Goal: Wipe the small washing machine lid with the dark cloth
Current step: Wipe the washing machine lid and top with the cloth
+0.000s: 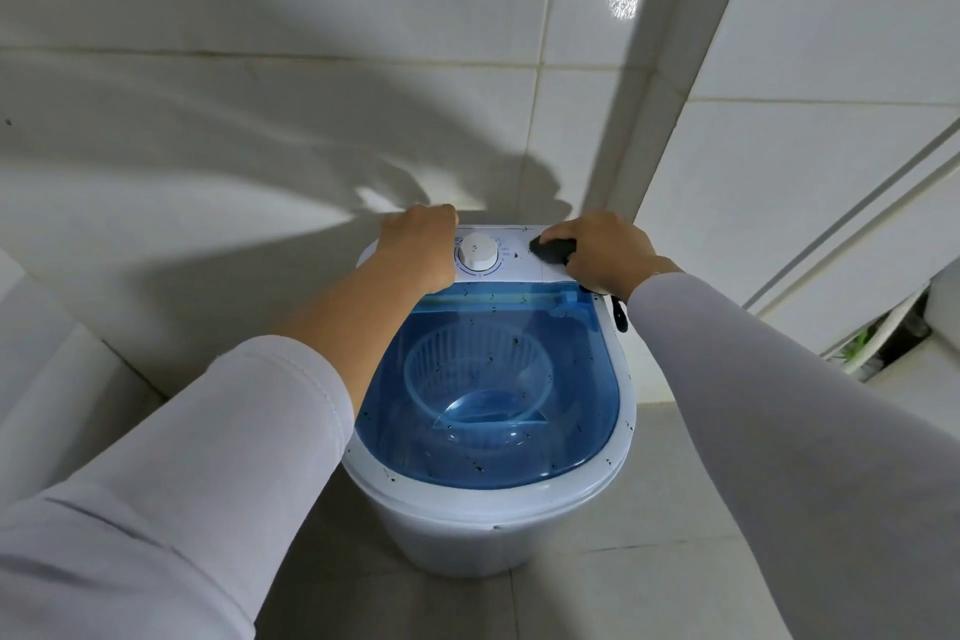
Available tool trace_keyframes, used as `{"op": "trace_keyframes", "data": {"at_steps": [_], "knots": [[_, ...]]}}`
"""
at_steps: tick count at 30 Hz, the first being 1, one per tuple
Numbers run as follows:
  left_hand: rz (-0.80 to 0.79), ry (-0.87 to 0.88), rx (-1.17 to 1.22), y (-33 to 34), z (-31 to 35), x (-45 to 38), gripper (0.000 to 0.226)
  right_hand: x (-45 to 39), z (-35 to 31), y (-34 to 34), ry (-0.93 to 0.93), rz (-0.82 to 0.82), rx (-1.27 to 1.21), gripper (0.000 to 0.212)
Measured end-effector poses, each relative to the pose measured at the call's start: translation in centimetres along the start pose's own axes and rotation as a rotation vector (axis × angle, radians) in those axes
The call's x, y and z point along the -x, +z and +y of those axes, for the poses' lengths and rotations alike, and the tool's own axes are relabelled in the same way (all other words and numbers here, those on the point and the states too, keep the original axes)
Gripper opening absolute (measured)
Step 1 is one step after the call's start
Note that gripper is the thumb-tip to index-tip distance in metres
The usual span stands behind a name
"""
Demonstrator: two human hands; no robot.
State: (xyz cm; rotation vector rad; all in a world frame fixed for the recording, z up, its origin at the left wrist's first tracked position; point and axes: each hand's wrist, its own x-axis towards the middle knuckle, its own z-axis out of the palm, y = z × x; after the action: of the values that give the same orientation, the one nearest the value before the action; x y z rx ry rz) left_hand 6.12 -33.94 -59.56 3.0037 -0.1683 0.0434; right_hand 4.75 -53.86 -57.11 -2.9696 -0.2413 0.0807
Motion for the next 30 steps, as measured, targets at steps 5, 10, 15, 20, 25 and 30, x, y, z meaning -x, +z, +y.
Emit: {"op": "trace_keyframes", "data": {"at_steps": [5,10,15,20,25,30], "knots": [[0.003,-0.003,0.004,0.0,0.2,0.2,0.054,0.6,0.8,0.1,-0.043,-0.029,-0.006,0.047],[0.004,-0.012,0.003,-0.1,0.1,0.3,0.049,1.1,1.3,-0.6,-0.117,-0.089,0.062,0.035],[0.013,-0.006,-0.011,-0.1,0.2,0.3,0.049,0.3,1.4,-1.8,0.095,0.167,-0.113,0.046],[0.024,-0.006,-0.017,0.0,0.1,0.2,0.047,-0.2,1.3,-1.2,0.195,0.175,-0.209,0.048],[0.036,0.000,-0.021,0.1,0.0,0.3,0.051,-0.5,1.0,0.0,0.191,0.052,-0.162,0.051],[0.032,-0.006,0.003,0.0,-0.1,0.4,0.050,0.3,1.7,0.3,0.220,0.036,-0.183,0.044]]}}
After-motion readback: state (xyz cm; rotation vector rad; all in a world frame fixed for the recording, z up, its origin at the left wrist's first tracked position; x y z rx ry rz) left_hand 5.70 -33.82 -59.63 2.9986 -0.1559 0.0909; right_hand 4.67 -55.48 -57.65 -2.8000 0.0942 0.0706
